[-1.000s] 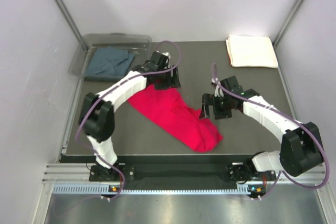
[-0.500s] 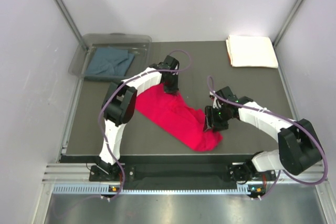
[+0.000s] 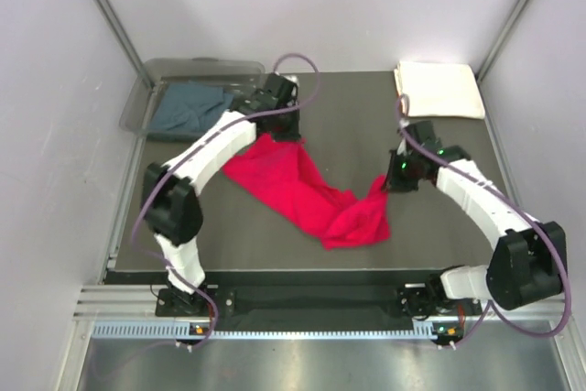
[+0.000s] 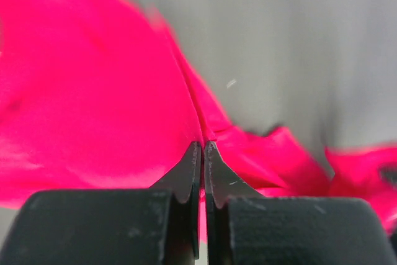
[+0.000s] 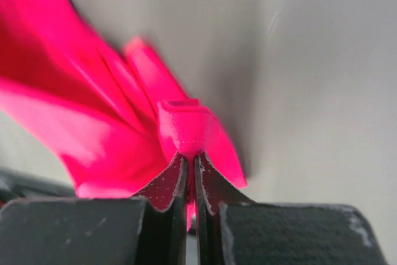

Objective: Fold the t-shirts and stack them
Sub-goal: Flatten the tshirt out

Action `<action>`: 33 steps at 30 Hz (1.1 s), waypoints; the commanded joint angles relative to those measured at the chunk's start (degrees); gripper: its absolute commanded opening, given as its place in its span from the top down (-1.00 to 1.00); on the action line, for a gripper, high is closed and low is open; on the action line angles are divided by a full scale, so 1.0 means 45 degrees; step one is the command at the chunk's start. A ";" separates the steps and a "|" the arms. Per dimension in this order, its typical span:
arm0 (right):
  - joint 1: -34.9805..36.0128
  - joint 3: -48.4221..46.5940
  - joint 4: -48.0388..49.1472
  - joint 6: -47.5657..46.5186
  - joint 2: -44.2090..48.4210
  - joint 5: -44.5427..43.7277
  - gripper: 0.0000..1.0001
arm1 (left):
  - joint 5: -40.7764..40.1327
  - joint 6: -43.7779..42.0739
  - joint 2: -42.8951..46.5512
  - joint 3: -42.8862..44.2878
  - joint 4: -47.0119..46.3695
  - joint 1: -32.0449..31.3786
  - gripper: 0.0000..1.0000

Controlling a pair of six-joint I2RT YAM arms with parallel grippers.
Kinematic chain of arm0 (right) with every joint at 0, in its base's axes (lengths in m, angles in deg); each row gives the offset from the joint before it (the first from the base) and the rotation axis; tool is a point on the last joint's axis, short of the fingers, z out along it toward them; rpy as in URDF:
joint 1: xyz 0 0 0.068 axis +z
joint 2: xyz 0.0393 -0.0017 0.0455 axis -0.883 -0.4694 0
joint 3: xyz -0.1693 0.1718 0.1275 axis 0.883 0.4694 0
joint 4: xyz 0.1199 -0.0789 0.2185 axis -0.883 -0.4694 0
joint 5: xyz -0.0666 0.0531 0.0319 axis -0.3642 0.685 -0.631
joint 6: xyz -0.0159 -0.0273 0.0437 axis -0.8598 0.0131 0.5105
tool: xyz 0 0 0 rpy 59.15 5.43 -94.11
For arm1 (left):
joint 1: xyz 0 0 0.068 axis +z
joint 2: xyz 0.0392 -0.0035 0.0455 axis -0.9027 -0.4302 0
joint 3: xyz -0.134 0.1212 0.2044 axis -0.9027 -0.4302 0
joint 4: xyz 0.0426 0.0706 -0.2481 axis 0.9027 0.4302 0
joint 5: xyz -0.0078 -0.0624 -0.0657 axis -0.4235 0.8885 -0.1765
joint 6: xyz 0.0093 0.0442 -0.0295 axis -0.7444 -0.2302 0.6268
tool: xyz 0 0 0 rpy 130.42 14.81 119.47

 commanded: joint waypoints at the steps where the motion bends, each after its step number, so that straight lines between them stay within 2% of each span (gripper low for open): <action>1: -0.0927 -0.2609 -0.0357 -0.0280 0.0792 -0.1054 1.00 | -0.1429 -0.0424 0.3630 0.1243 -0.0474 0.0072 1.00; 3: -0.1221 -0.3894 -0.0883 -0.0358 0.0967 -0.1522 1.00 | -0.1527 -0.0347 0.5052 0.1321 -0.0923 0.0131 1.00; 7: -0.1436 -0.4704 -0.1957 -0.0554 0.2252 -0.2052 1.00 | -0.1683 0.0607 0.7302 0.0994 -0.0634 0.0131 1.00; 9: -0.1417 -0.3851 -0.2544 -0.0301 0.2898 -0.2052 1.00 | -0.2537 0.1116 0.9014 0.0271 -0.0244 0.0131 1.00; 13: -0.1436 -0.1368 -0.3228 0.0460 0.5588 -0.1370 0.96 | -0.4061 0.2676 1.2106 -0.2439 0.1451 0.0131 1.00; 16: -0.1436 -0.0855 -0.3522 0.0658 0.6979 -0.1271 0.95 | -0.4088 0.3013 1.3691 -0.3188 0.1751 0.0131 1.00; 18: -0.1437 -0.1902 -0.3425 0.0502 0.7101 -0.1310 0.95 | -0.3872 0.2839 1.3792 -0.2899 0.1303 0.0131 1.00; 19: -0.1417 -0.2433 -0.3367 0.0385 0.6734 -0.1290 0.96 | -0.3736 0.2431 1.3579 -0.2104 0.1030 0.0131 1.00; 21: -0.1437 -0.4145 -0.3249 -0.0025 0.6225 -0.1154 1.00 | -0.3151 0.1767 1.2239 -0.0815 0.0404 0.0131 1.00; 24: -0.1437 -0.6062 -0.3774 -0.0261 0.5832 -0.0997 1.00 | -0.2174 0.0593 1.0110 0.3648 0.0635 0.0131 1.00; 27: -0.1437 -0.6888 -0.4867 -0.0203 0.6608 -0.1055 1.00 | -0.1529 0.0182 0.9398 0.5282 0.0482 0.0131 1.00; 29: -0.1436 -0.7105 -0.5568 0.0127 0.7273 -0.1424 1.00 | -0.1411 0.0259 0.9610 0.5151 0.0170 0.0131 1.00; 33: -0.1437 -0.7418 -0.6391 0.1260 0.8661 -0.3139 1.00 | -0.0904 0.0532 1.0508 0.3300 -0.0904 0.0131 1.00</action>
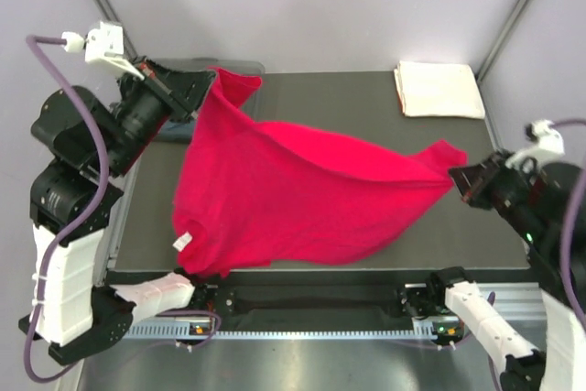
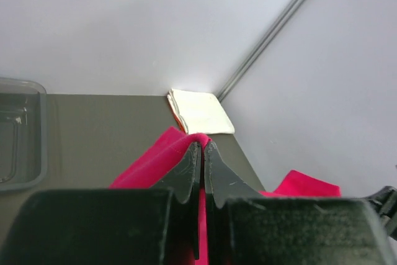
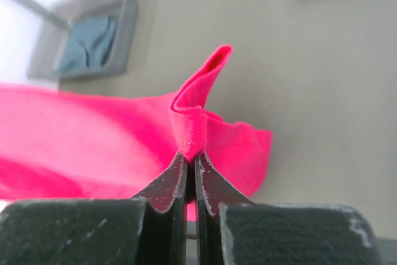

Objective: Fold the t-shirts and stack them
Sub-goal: Flatten the tshirt out

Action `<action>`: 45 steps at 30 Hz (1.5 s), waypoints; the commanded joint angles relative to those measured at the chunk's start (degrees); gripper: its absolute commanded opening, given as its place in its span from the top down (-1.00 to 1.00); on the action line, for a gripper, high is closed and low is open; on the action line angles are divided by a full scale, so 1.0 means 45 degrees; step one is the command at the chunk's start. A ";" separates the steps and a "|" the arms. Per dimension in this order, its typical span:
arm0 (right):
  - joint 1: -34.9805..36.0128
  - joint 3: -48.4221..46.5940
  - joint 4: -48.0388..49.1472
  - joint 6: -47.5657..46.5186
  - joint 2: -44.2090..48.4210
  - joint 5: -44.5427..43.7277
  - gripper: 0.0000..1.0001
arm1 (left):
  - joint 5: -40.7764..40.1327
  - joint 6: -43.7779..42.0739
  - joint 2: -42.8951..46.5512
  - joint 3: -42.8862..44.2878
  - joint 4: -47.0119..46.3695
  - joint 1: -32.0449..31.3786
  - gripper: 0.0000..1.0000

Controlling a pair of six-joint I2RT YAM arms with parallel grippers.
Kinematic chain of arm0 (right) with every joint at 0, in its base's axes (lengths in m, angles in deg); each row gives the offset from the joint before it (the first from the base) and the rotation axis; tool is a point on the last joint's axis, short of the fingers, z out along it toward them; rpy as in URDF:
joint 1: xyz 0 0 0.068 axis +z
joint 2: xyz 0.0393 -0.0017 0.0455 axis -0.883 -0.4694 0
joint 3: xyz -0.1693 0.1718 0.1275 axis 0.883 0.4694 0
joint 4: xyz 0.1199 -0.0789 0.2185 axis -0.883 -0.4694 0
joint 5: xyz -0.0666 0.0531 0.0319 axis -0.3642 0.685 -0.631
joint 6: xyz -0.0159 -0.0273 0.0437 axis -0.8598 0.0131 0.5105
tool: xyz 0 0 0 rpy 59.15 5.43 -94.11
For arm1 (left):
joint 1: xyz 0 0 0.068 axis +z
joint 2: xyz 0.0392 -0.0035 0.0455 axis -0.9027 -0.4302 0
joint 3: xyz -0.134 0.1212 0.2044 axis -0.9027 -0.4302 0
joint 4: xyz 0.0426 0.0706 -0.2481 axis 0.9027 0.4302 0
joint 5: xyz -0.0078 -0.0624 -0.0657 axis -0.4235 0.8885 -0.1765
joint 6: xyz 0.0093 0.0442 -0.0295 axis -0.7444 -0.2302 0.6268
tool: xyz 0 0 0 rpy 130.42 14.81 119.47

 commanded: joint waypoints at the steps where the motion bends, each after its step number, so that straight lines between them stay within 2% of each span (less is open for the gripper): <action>1: -0.0062 -0.0604 -0.1279 0.1106 0.0926 -0.1769 1.00 | 0.0666 -0.0244 0.0748 -0.0930 -0.1730 0.0049 1.00; 5: -0.0062 0.0020 -0.1104 0.1324 0.0695 -0.3859 1.00 | 0.0821 -0.0791 -0.0226 -0.1655 -0.2415 0.0049 1.00; 10: -0.0101 0.1251 0.1019 0.1284 -0.1978 -0.5520 1.00 | 0.1253 -0.2254 -0.3992 -0.1384 -0.4055 0.0107 1.00; 11: -0.0140 0.1368 0.1470 0.1323 -0.2466 -0.5716 1.00 | 0.1310 -0.2508 -0.5603 -0.1014 -0.4251 0.0146 1.00; 13: -0.0528 0.1564 0.2447 0.1168 -0.4067 -0.6029 1.00 | 0.1389 -0.3192 -0.7272 0.0643 -0.4428 0.0379 1.00; 14: -0.0782 0.1429 0.3244 0.1109 -0.4653 -0.6127 1.00 | 0.1524 -0.3349 -0.8962 0.1287 -0.4564 0.0497 1.00; 15: -0.1055 0.1292 0.3639 0.1012 -0.5819 -0.6244 1.00 | 0.1758 -0.3815 -0.9830 0.2609 -0.4875 0.0633 1.00; 16: -0.1735 0.1136 0.4300 0.0895 -0.6391 -0.6284 1.00 | 0.1721 -0.3974 -1.0689 0.3376 -0.4994 0.0886 1.00; 17: -0.2070 0.0787 0.4655 0.0797 -0.6958 -0.6245 1.00 | 0.1760 -0.3956 -1.2380 0.4196 -0.5111 0.1063 1.00; 18: -0.2634 0.0532 0.4852 0.0796 -0.8104 -0.6187 1.00 | 0.2069 -0.3743 -1.3190 0.5732 -0.5634 0.1471 1.00; 19: -0.3123 0.0355 0.5357 0.0796 -0.8657 -0.6090 1.00 | 0.2227 -0.3625 -1.3913 0.6346 -0.6142 0.1591 1.00; 20: -0.3380 0.0044 0.5729 0.0719 -0.9204 -0.5837 1.00 | 0.2287 -0.3566 -1.4965 0.6681 -0.6747 0.1669 1.00; 22: -0.3790 -0.0503 0.6239 0.0427 -1.0845 -0.5348 1.00 | 0.2112 -0.3138 -1.5636 0.6743 -0.8771 0.1922 1.00; 24: -0.4083 -0.1733 0.6065 0.0270 -1.2403 -0.4707 0.97 | 0.2480 -0.2088 -1.6282 0.6802 -0.9562 0.2293 1.00; 26: -0.4338 -0.3075 0.5424 -0.0024 -1.3249 -0.3905 0.82 | 0.2308 -0.1867 -1.6420 0.6744 -1.0171 0.2353 1.00; 27: -0.4378 -0.3451 0.5014 -0.0082 -1.3852 -0.3341 0.56 | 0.2346 -0.1789 -1.6421 0.6782 -1.0016 0.2373 1.00; 28: -0.4398 -0.3668 0.4411 -0.0354 -1.3993 -0.3200 0.30 | 0.2346 -0.1730 -1.6343 0.6782 -0.9319 0.2412 0.44; 30: -0.4359 -0.3477 0.3861 -0.0473 -1.3783 -0.2984 -0.20 | 0.2579 -0.1691 -1.5720 0.6297 -0.8573 0.2373 -0.14; 31: -0.4320 -0.3107 0.3645 -0.0532 -1.3509 -0.2983 -0.31 | 0.2600 -0.1710 -1.5350 0.5946 -0.8028 0.2276 -0.41; 32: -0.4242 -0.1963 0.3662 -0.0532 -1.3101 -0.3022 -0.39 | 0.2329 -0.1749 -1.4418 0.4802 -0.7133 0.2179 -0.53; 34: -0.3873 -0.0591 0.3876 -0.0552 -1.1579 -0.3139 -0.53 | 0.2325 -0.1808 -1.3146 0.3003 -0.6812 0.1829 -0.57; 35: -0.3658 0.0905 0.3993 -0.0532 -1.0993 -0.3178 -0.60 | 0.2249 -0.1808 -1.1786 0.1040 -0.6734 0.1672 -0.59; 36: -0.3211 0.1654 0.4130 -0.0358 -0.9904 -0.3043 -0.66 | 0.1997 -0.1962 -1.1057 0.0035 -0.6521 0.1167 -0.60; 38: -0.2973 0.3835 0.4228 -0.0026 -0.8883 -0.2479 -0.67 | 0.1585 -0.1925 -0.9070 -0.2479 -0.6014 0.0618 -0.52; 40: -0.2836 0.5132 0.4404 0.0170 -0.7631 -0.1347 -0.60 | 0.1584 -0.1983 -0.7833 -0.4030 -0.4999 -0.0494 -0.35; 41: -0.2758 0.6144 0.4424 0.0152 -0.7338 -0.1072 -0.54 | 0.1159 -0.1906 -0.6609 -0.5508 -0.4551 -0.0923 -0.28; 42: -0.2699 0.6637 0.4502 -0.0023 -0.6735 -0.0741 -0.49 | 0.1097 -0.1518 -0.5978 -0.6315 -0.3889 -0.1759 -0.12; 43: -0.2699 0.7029 0.4580 -0.0044 -0.6459 -0.0699 -0.47 | 0.1096 -0.1263 -0.5295 -0.7116 -0.3553 -0.2154 -0.10; 44: -0.2699 0.7671 0.4561 -0.0044 -0.5914 -0.0756 -0.45 | 0.0497 -0.0545 -0.3954 -0.8748 -0.3357 -0.2564 -0.10; 45: -0.2699 0.7948 0.4561 -0.0024 -0.5638 -0.1047 -0.43 | 0.0220 -0.0035 -0.3244 -0.9615 -0.3181 -0.3187 -0.19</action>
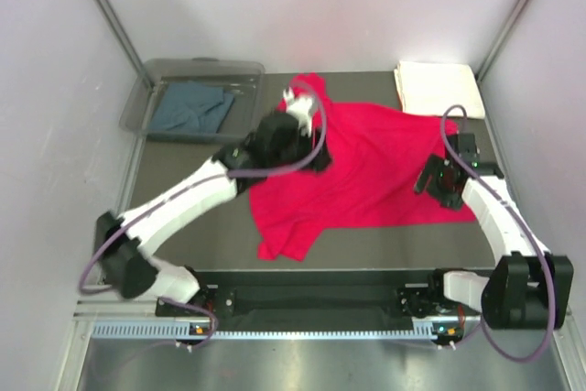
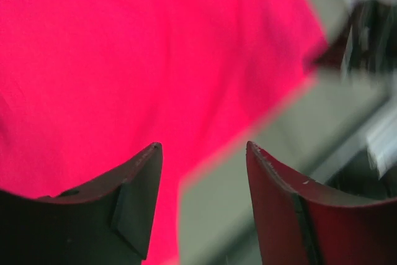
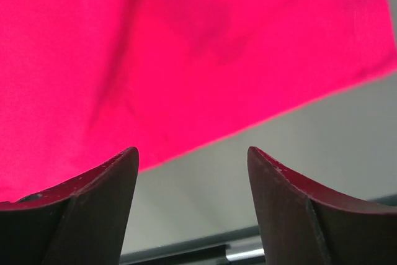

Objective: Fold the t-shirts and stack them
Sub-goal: Flatten the tshirt out

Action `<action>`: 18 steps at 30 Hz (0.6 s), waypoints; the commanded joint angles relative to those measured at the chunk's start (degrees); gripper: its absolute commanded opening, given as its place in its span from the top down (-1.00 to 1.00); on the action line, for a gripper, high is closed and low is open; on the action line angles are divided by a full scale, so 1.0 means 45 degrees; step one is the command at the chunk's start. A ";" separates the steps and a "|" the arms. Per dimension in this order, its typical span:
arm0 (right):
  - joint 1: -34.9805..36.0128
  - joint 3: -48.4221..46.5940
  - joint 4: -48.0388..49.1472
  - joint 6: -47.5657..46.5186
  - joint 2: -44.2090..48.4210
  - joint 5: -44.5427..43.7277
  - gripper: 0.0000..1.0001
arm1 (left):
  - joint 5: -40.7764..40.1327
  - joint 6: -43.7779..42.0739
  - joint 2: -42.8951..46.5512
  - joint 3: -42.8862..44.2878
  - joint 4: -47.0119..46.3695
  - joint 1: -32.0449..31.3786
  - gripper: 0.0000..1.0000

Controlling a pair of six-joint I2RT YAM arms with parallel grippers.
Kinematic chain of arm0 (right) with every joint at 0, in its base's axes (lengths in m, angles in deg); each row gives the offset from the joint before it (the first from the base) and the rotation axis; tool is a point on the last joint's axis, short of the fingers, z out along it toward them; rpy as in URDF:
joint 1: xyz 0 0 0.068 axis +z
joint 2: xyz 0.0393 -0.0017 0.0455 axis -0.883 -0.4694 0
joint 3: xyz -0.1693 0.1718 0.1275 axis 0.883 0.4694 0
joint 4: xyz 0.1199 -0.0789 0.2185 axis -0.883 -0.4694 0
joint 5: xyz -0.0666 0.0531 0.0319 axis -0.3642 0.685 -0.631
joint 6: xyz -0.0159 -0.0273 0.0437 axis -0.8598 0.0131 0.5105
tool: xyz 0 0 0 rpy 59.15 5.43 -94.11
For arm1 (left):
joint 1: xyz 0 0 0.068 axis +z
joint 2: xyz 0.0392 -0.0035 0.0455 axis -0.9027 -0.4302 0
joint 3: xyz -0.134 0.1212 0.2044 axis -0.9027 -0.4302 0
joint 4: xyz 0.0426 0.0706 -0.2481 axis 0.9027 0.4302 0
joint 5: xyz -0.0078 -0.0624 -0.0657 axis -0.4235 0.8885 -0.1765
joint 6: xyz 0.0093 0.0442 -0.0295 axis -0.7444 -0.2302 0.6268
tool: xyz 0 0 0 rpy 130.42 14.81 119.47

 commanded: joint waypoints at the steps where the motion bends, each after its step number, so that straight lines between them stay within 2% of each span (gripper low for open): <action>1: -0.0085 0.1058 0.0359 0.0213 0.1081 0.0199 -0.40 | -0.1026 0.1789 0.2608 -0.3044 0.2235 -0.0953 -0.24; 2: -0.0318 0.1389 0.0379 0.0350 0.1296 0.0101 -0.36 | -0.1065 0.2277 0.3813 -0.4482 0.2451 -0.1052 -0.29; 4: -0.1527 0.1664 0.0650 0.0799 0.1707 0.0663 -0.28 | -0.1513 0.3490 0.4953 -0.5663 0.3191 -0.1131 -0.38; 7: -0.2780 0.1862 0.1003 0.1132 0.1359 0.1427 -0.19 | -0.2195 0.3903 0.6401 -0.6994 0.3817 -0.1034 -0.44; 10: -0.3132 0.1686 0.1355 0.1055 0.0558 0.1565 -0.19 | -0.2335 0.3982 0.5939 -0.7152 0.3958 -0.0469 -0.52; 14: -0.3873 0.1802 0.1531 0.0898 0.0049 0.1253 -0.37 | -0.2160 0.3651 0.4063 -0.7133 0.4291 0.1093 -0.60; 18: -0.4440 0.1841 0.1532 0.0567 -0.0166 0.0979 -0.54 | -0.1905 0.3435 0.3279 -0.7484 0.3627 0.2578 -0.64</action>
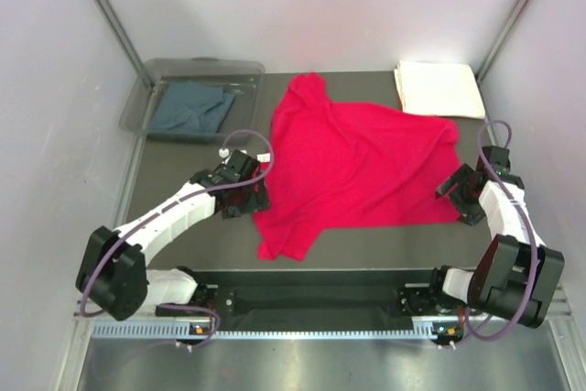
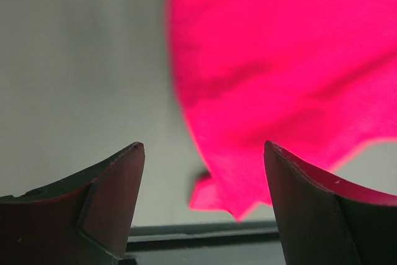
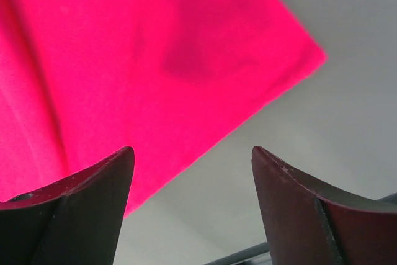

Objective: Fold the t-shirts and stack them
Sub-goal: Flatten the tshirt out

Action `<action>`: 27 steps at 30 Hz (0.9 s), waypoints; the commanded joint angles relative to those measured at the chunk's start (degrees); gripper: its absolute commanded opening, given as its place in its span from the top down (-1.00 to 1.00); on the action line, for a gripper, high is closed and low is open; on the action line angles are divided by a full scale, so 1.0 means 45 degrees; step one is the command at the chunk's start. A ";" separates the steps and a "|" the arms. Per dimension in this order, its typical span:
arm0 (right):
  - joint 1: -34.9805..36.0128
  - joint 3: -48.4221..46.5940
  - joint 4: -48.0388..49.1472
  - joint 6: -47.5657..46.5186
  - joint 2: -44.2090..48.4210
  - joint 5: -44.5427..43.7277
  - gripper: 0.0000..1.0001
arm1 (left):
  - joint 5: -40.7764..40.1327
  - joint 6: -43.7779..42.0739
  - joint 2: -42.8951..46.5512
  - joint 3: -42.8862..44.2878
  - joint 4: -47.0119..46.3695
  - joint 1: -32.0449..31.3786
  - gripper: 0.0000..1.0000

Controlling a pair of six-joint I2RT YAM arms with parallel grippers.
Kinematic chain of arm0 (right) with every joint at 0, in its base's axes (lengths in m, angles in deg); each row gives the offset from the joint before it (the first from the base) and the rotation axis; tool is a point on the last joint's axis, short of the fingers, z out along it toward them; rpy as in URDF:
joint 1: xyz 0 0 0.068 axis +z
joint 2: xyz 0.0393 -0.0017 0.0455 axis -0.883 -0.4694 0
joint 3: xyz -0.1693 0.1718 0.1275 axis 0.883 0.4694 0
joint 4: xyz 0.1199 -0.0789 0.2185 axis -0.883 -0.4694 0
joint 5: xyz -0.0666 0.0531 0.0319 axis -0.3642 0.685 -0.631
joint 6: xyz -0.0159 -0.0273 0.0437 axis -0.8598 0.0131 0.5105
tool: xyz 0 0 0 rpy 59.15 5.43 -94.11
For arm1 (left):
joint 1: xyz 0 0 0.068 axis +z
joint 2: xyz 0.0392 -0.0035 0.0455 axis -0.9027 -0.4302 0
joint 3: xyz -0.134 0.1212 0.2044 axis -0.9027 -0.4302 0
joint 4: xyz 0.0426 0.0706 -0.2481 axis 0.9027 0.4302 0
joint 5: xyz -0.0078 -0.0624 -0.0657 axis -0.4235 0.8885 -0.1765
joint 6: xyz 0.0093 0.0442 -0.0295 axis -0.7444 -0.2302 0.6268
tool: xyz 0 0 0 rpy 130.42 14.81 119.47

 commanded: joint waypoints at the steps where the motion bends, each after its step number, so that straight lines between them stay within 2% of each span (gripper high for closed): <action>1: -0.0638 -0.0019 0.0405 -0.0308 -0.0021 -0.0206 -0.54 | -0.0142 -0.0111 -0.0271 -0.0359 -0.0376 0.0894 -0.66; 4: -0.0990 0.0195 0.0638 -0.0347 0.0038 -0.0226 -0.54 | -0.0026 -0.0189 -0.0622 -0.0574 -0.1019 0.1675 -0.65; 7: -0.1341 0.0216 0.0678 -0.0562 -0.0294 -0.0811 -0.50 | 0.0929 -0.0345 -0.1420 -0.0693 -0.2053 0.2281 -0.63; 12: -0.2045 0.0118 0.0911 -0.0700 -0.0704 -0.1417 -0.42 | 0.2549 -0.0560 -0.2673 -0.0692 -0.2993 0.2673 -0.47; 15: -0.2396 0.0118 0.1184 -0.0660 -0.1133 -0.1378 -0.35 | 0.2845 -0.0774 -0.3162 -0.0634 -0.3404 0.2771 -0.30; 16: -0.2494 0.0157 0.1283 -0.0699 -0.1250 -0.1417 -0.35 | 0.2962 -0.0911 -0.3415 -0.0421 -0.3404 0.2810 -0.14; 20: -0.2748 0.0196 0.1752 -0.0797 -0.1544 -0.1514 -0.30 | 0.3197 -0.1302 -0.4178 0.0322 -0.3327 0.2869 0.27; 25: -0.3119 0.0430 0.2259 -0.0778 -0.1778 -0.1398 -0.22 | 0.3373 -0.1380 -0.4764 0.1084 -0.3209 0.2869 0.38; 27: -0.3120 0.0470 0.2455 -0.0661 -0.1973 -0.1144 -0.09 | 0.3373 -0.1458 -0.4823 0.1201 -0.3132 0.2869 0.42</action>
